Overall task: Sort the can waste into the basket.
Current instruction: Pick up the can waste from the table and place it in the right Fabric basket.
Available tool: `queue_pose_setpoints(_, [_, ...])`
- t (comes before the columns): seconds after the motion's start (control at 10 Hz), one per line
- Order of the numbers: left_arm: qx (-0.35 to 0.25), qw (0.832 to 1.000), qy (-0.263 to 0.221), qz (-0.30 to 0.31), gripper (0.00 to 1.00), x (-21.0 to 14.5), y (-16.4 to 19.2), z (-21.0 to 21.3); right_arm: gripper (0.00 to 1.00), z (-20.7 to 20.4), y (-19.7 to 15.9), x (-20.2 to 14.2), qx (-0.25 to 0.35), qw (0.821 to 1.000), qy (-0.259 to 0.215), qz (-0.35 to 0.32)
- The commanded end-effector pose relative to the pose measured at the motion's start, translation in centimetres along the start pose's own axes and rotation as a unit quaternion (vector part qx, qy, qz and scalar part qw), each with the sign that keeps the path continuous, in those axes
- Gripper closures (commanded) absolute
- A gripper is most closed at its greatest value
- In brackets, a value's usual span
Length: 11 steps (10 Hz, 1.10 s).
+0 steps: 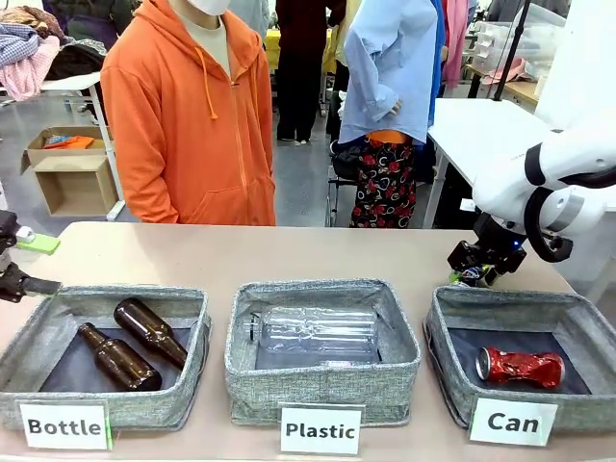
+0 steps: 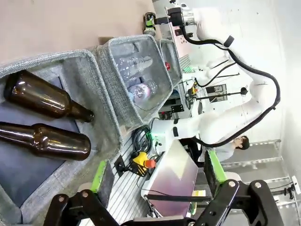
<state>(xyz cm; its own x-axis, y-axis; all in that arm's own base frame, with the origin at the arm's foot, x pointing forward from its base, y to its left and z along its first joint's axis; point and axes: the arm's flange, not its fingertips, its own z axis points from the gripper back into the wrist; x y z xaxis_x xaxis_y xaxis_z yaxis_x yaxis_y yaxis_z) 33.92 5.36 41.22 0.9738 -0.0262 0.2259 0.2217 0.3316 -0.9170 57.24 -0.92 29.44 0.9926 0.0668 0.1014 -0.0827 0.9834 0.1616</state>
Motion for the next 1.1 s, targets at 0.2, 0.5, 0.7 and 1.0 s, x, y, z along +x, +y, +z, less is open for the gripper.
queue_pose_setpoints(0.2, [-0.005,1.000,-0.003,-0.001,0.00,0.0,-0.2,-0.3,1.00,0.0,0.0,0.0,-0.004,1.000,0.018,-0.002])
queue_pose_setpoints(0.5, [-0.005,1.000,-0.003,-0.001,0.00,0.0,-0.2,-0.3,0.96,0.0,0.2,0.2,-0.002,1.000,0.014,-0.003])
queue_pose_setpoints(0.7, [-0.005,1.000,-0.003,-0.001,0.00,0.0,-0.2,-0.3,1.00,0.1,0.1,0.1,-0.002,1.000,0.012,-0.003])
queue_pose_setpoints(1.0, [-0.005,1.000,-0.003,-0.001,0.00,0.0,-0.2,-0.3,1.00,3.0,-0.1,-0.6,0.008,1.000,-0.015,-0.006])
